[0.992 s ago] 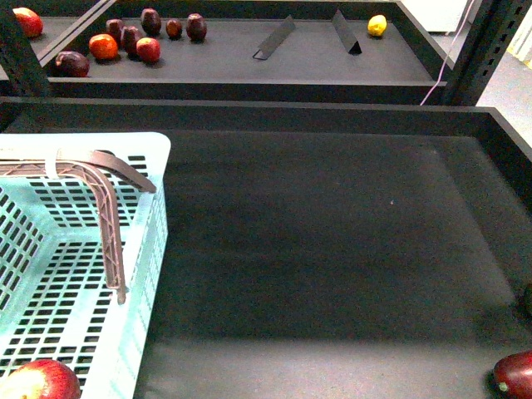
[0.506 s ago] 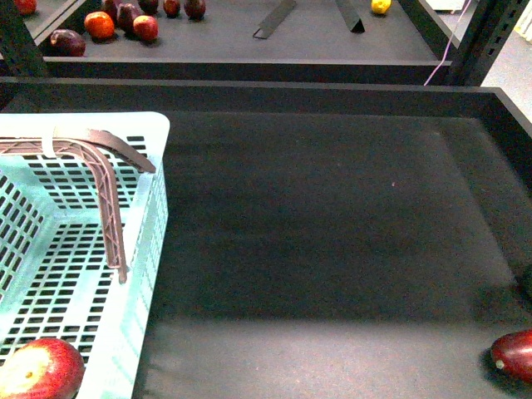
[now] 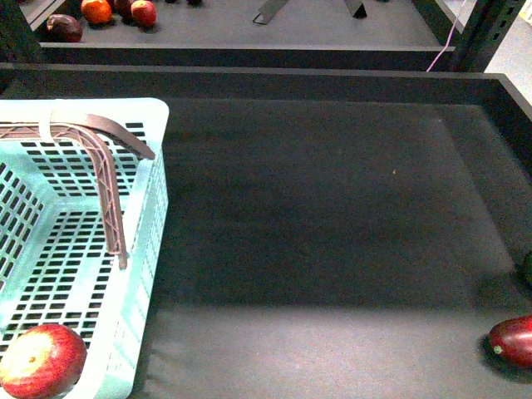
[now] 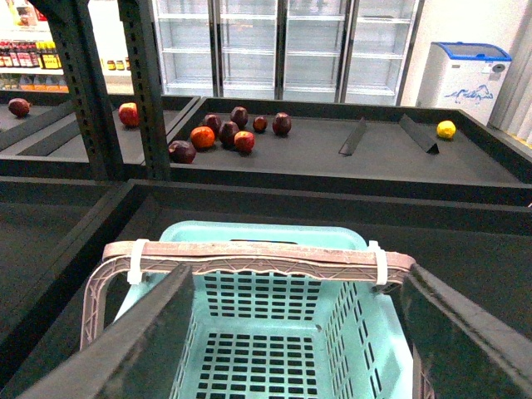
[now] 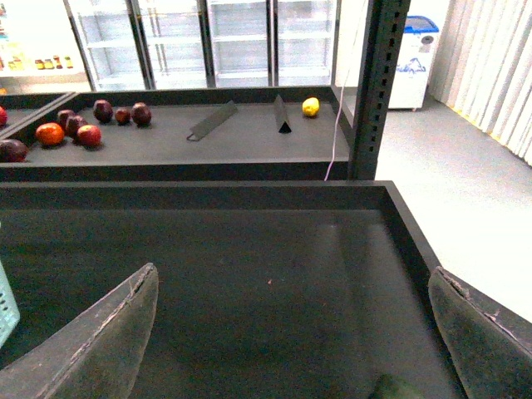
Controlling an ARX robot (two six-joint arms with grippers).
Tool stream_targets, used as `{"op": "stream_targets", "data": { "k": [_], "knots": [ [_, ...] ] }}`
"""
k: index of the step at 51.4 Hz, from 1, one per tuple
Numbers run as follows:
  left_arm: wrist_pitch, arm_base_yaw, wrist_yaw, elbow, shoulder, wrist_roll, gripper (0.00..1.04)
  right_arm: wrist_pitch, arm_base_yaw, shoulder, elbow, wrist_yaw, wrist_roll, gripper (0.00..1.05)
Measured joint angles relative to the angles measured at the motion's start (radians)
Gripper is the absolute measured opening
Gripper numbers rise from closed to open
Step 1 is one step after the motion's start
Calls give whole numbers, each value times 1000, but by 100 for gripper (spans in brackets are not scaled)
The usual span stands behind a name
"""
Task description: Pick apple with right arm and hold basket with left
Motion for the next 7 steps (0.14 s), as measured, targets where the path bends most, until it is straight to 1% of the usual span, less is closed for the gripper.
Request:
{"op": "stream_targets", "data": {
  "k": [1,4,7],
  "knots": [
    [0,0,0,0,0,0,82,0,0,0,0,0,0,96],
    [0,0,0,0,0,0,93,0,0,0,0,0,0,96],
    [0,0,0,0,0,2,100,0,0,0,0,0,0,96]
  ]
}}
